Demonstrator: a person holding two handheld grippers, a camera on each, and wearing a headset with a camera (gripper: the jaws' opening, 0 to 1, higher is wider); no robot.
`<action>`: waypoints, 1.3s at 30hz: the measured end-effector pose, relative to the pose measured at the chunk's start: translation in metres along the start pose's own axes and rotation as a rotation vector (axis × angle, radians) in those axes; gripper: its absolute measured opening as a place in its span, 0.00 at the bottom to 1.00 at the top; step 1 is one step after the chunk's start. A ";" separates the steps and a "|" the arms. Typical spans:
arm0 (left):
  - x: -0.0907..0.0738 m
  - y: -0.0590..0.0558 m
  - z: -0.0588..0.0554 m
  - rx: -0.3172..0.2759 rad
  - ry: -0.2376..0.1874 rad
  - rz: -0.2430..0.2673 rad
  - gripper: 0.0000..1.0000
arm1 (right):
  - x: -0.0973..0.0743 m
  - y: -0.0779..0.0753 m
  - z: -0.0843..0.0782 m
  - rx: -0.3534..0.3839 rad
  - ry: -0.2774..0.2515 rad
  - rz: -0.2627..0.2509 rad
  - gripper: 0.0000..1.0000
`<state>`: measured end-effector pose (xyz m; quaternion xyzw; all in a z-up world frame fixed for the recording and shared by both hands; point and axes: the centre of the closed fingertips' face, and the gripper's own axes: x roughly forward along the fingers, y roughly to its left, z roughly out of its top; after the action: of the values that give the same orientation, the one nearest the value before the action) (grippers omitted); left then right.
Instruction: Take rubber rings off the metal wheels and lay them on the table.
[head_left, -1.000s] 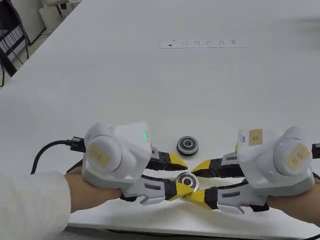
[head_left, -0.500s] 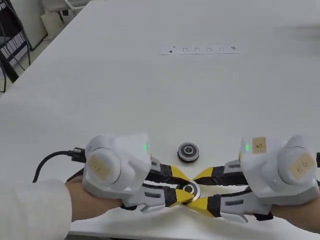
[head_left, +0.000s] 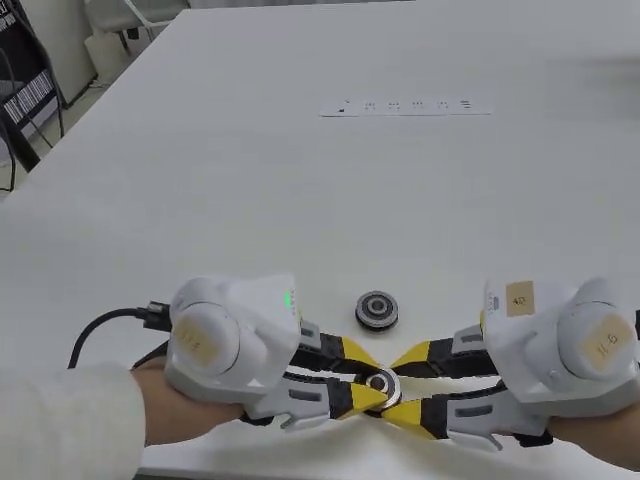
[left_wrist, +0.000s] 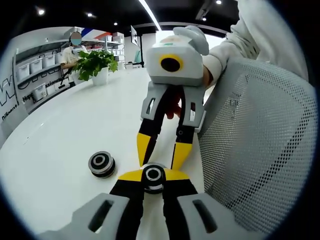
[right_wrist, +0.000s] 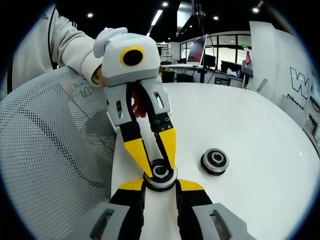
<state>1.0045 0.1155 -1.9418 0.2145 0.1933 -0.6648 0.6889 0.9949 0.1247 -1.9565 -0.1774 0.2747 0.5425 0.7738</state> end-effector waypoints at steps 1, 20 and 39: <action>0.000 0.000 0.000 0.000 -0.001 0.001 0.08 | 0.000 0.000 0.000 -0.004 0.003 -0.001 0.21; 0.000 0.000 0.000 -0.005 -0.014 0.001 0.08 | -0.002 -0.004 -0.007 -0.053 0.033 -0.011 0.15; -0.001 0.000 0.000 -0.003 -0.019 0.000 0.08 | -0.005 -0.009 -0.012 0.001 0.048 -0.029 0.01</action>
<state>1.0040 0.1158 -1.9411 0.2070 0.1879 -0.6667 0.6909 0.9992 0.1108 -1.9629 -0.1939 0.2909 0.5268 0.7748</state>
